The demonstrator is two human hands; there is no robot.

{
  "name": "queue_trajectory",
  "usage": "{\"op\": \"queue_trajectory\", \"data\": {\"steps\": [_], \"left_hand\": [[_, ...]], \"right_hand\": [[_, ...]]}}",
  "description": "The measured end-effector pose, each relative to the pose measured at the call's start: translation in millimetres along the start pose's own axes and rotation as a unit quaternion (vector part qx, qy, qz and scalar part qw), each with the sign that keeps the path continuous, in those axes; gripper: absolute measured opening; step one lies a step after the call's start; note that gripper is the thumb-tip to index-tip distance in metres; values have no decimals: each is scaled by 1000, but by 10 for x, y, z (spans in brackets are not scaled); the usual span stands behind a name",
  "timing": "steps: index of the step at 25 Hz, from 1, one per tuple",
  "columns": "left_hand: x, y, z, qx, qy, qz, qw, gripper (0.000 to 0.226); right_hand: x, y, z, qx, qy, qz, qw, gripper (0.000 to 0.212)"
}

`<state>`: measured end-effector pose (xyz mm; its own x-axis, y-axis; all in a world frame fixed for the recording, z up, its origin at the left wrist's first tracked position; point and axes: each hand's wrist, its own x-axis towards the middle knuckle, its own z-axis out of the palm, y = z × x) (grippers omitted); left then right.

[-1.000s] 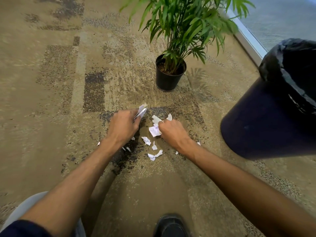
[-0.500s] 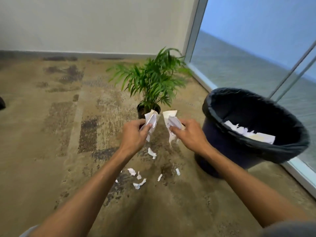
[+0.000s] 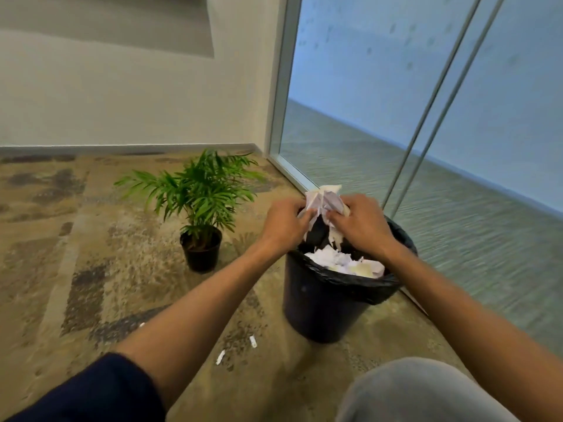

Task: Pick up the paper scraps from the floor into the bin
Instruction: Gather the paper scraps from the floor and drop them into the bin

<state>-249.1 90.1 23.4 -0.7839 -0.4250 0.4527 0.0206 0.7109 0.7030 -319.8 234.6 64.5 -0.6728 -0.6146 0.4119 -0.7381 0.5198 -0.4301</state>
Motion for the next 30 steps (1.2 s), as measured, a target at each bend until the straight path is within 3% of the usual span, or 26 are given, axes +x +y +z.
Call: {"op": "queue_trajectory", "data": {"steps": [4,7,9,12,15,17,19,21,23,25,27,30], "left_hand": [[166,180,501,90,-133,-13,987,44],[241,194,822,153,-233,-55,959,36],[277,185,996,210,-334,-66,916,20],[267,209,1065,264,-527,-113,800,46],[250,247,1069,310,-563,-162,749,53],[252,203,1045,326,-574,-133,740,53],[247,194,958,348,-569,-76,741,56],[253,168,871,327,-493,-40,805,45],[215,92,706,300,-359,38,883,31],[77,-32,483,275,-226,102,929,31],[-79,-255,287,217,-122,122,961,34],[-428,-575,-59,158,-50,118,979,34]], "right_hand": [[-40,637,71,-131,-81,72,986,26],[-97,926,226,-170,-134,122,969,22],[-98,1024,329,-211,-163,136,954,32],[-101,1097,501,-243,-309,175,903,72],[-54,1194,646,-192,-442,171,859,84],[-40,1244,676,-215,-427,177,860,87],[-57,1164,602,-226,-393,178,873,85],[-74,1021,490,-233,-311,134,912,63],[-59,837,399,-259,-164,70,949,46],[-65,499,332,-237,-51,11,970,39],[-99,212,369,-194,8,-56,979,34],[-192,-165,548,-138,36,-163,976,27]]}}
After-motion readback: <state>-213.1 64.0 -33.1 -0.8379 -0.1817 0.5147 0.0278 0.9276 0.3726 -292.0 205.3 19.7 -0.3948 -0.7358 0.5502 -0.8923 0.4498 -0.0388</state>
